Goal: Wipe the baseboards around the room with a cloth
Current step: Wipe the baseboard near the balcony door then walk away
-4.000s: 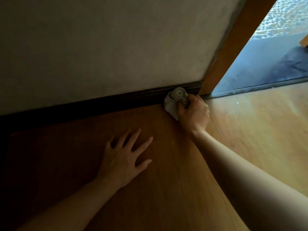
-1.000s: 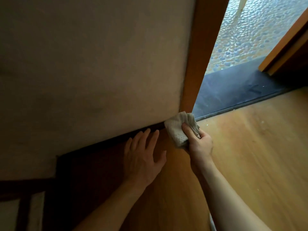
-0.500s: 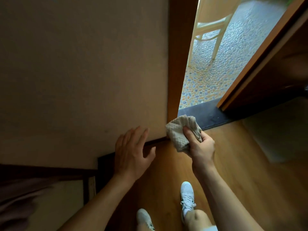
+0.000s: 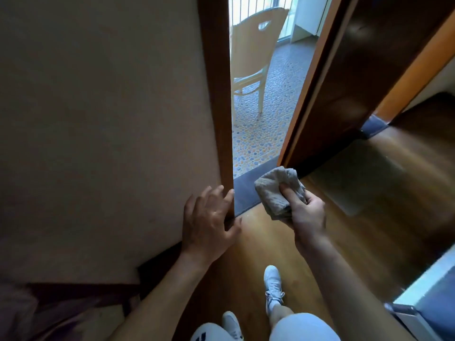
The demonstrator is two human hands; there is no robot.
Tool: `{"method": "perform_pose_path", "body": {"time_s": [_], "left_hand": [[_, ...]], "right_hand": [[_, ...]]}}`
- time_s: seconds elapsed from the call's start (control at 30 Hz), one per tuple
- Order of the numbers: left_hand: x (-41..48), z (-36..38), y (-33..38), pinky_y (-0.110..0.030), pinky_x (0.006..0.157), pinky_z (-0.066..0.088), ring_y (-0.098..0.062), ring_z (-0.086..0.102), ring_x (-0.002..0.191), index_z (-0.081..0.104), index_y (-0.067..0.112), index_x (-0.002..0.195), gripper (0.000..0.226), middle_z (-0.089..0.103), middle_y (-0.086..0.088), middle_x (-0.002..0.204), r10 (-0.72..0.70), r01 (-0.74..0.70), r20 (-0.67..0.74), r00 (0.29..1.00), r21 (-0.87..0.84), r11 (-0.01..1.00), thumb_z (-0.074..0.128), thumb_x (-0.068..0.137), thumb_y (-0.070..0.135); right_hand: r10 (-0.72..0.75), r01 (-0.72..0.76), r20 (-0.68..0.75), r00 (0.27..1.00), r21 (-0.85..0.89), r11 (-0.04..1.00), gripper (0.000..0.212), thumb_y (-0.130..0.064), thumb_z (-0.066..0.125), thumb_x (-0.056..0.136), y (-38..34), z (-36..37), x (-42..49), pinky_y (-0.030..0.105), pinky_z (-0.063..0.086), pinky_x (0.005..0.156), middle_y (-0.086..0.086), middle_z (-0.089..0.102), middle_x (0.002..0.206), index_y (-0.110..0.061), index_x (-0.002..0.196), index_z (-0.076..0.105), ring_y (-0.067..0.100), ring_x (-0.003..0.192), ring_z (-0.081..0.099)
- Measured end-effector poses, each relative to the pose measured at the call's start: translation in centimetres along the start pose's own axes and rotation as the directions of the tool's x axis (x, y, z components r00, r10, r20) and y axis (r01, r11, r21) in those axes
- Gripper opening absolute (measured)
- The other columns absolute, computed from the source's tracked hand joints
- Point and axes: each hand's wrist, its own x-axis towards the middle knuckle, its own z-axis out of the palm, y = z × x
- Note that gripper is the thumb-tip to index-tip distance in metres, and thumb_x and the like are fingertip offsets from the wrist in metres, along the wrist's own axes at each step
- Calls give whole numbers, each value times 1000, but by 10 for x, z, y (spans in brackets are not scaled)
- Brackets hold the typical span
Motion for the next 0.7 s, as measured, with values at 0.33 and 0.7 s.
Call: {"method": "perform_pose_path", "body": {"time_s": [0.33, 0.7], "left_hand": [[25, 14, 83, -53, 108, 41, -28, 56, 127, 66, 24, 132, 58, 64, -4, 134, 264, -261, 17, 964, -90, 961, 52, 85, 54], [130, 86, 240, -51, 111, 36, -27, 48, 134, 55, 26, 143, 63, 54, -2, 145, 494, -490, 161, 854, -70, 869, 50, 90, 59]], "right_hand": [[71, -8, -321, 944, 196, 981, 20, -27, 80, 80, -29, -104, -12, 34, 55, 55, 10, 75, 86, -11, 88, 75, 20, 73, 72], [54, 64, -473, 879, 231, 971, 26, -28, 79, 81, -67, -247, 77, 32, 55, 48, 9, 75, 80, -6, 93, 72, 26, 68, 73]]}}
